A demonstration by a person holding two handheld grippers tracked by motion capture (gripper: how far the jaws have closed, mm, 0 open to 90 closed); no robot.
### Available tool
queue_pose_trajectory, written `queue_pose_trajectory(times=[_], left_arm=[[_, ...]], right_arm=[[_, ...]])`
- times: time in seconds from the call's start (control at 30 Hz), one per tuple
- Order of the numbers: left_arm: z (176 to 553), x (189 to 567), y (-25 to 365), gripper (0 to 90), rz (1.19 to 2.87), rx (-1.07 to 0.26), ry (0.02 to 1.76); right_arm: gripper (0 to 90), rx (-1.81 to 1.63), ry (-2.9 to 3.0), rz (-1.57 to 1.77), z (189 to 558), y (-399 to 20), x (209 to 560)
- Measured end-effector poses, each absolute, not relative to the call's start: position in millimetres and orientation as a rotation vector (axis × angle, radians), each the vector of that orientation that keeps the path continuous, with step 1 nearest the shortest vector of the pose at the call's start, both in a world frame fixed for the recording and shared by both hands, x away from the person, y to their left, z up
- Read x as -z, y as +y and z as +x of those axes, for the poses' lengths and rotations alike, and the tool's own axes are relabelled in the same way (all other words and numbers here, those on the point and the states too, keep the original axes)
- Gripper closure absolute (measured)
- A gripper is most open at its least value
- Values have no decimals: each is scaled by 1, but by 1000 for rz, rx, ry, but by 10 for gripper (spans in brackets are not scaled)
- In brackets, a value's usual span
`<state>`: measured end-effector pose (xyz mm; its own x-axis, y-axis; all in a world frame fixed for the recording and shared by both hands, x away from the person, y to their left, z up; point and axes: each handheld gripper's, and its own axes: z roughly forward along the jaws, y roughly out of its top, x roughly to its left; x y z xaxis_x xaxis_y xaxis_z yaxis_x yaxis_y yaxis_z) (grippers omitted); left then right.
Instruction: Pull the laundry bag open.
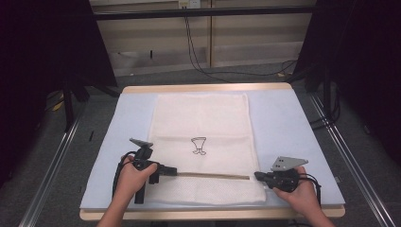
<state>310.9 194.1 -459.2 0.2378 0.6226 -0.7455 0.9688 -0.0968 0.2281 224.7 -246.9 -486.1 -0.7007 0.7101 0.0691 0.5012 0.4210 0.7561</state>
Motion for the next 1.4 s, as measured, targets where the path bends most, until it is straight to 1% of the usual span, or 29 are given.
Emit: queue_pose_trajectory(times=[0.13, 0.3, 0.6, 0.8, 0.87, 1.07, 1.2, 1.4], left_arm=[[310, 459, 198, 874, 1792, 629, 1464], [312, 457, 198, 873, 1814, 608, 1462], [311, 457, 226, 873, 1779, 571, 1500], [310, 454, 234, 873, 1785, 548, 1498], [310, 454, 238, 873, 1770, 566, 1491], [309, 452, 249, 873, 1776, 520, 1521], [307, 454, 261, 873, 1749, 519, 1539], [308, 454, 270, 873, 1754, 523, 1543]], right_arm=[[900, -1143, 2416, 1048, 225, -246, 486], [900, -1140, 2414, 1050, 225, -246, 486], [900, -1137, 2409, 1057, 224, -246, 486], [900, -1136, 2409, 1055, 224, -246, 486], [900, -1137, 2410, 1056, 224, -246, 486], [900, -1141, 2411, 1050, 224, -246, 486], [900, -1145, 2411, 1049, 225, -246, 486], [900, -1141, 2411, 1048, 224, -246, 486]])
